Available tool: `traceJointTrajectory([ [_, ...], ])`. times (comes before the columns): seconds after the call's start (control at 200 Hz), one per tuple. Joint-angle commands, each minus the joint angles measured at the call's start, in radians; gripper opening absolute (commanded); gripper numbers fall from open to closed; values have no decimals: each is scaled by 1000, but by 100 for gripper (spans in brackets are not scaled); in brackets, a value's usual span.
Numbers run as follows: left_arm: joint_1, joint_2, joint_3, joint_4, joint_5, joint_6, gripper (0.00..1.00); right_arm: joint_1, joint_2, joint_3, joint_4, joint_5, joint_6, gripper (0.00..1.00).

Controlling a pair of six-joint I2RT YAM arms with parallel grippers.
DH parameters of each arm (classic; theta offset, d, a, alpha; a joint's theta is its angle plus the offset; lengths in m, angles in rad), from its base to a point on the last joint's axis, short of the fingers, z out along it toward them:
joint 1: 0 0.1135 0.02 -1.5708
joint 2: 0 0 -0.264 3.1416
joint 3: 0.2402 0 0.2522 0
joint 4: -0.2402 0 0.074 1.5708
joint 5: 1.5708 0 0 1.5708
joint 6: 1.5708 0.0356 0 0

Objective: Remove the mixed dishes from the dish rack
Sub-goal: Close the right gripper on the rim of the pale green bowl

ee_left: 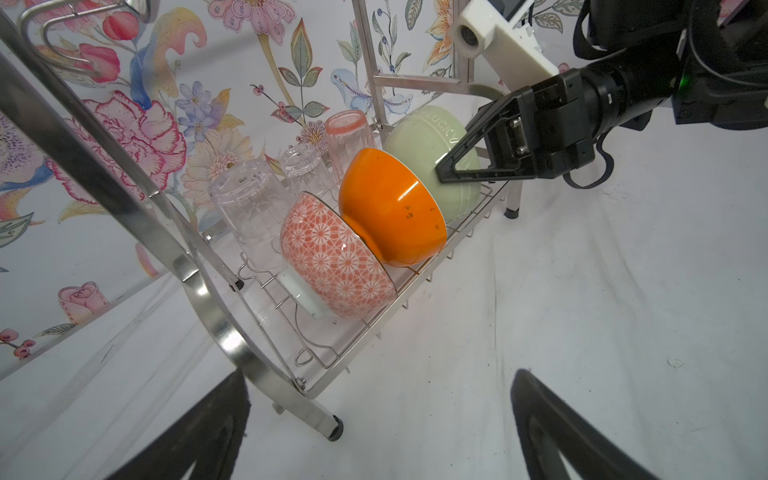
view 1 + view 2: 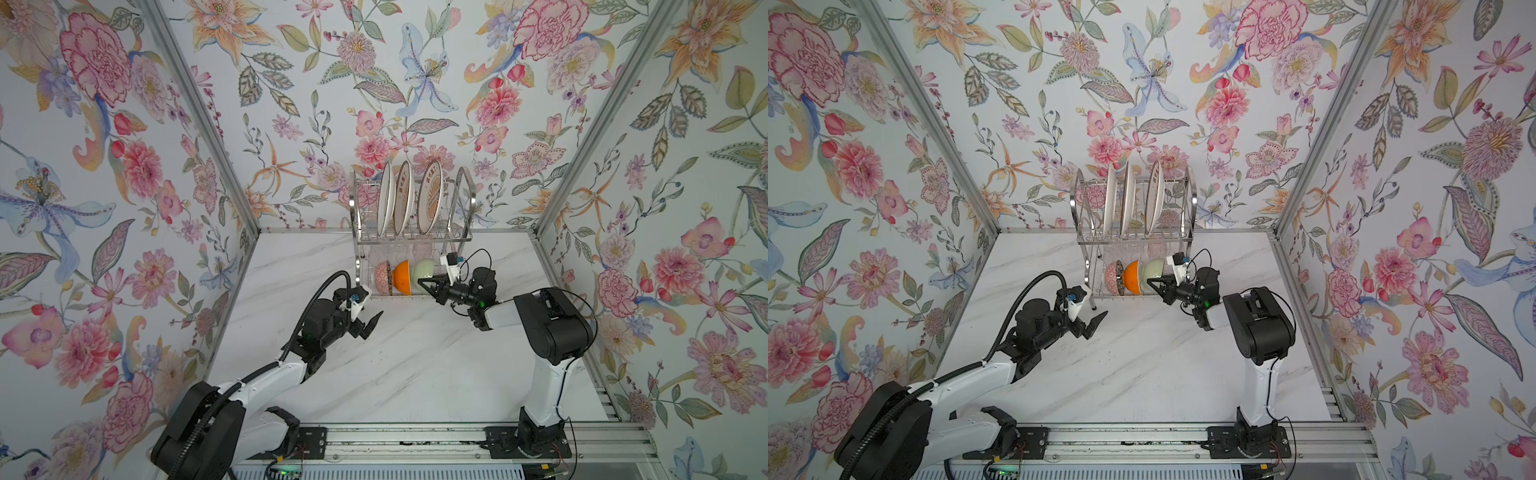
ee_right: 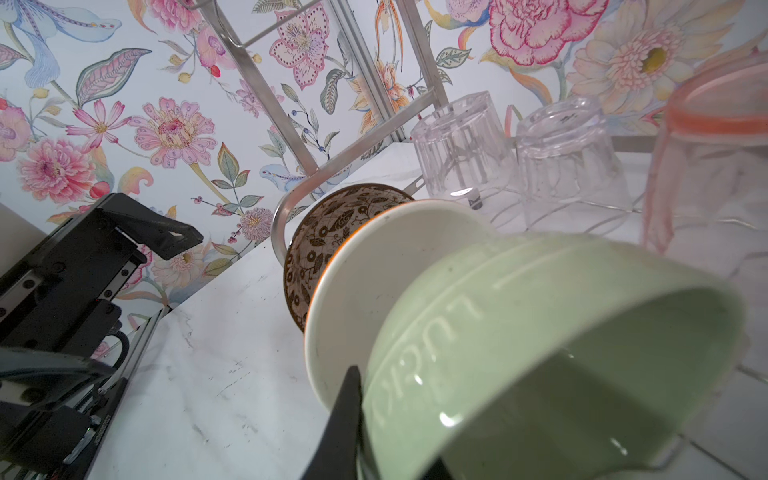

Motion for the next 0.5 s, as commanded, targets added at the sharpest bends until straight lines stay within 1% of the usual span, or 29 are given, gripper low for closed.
traceJointTrajectory([
  [0.0, -14, 7, 28, 22, -19, 10, 99, -16, 9, 32, 130, 14, -2, 6],
  [0.145, -14, 10, 28, 24, -21, 9, 99, -19, 14, 44, 148, 13, 7, 0],
  [0.495, -16, 23, 34, 32, -21, 9, 99, -21, 43, 46, 279, 26, 110, 0],
])
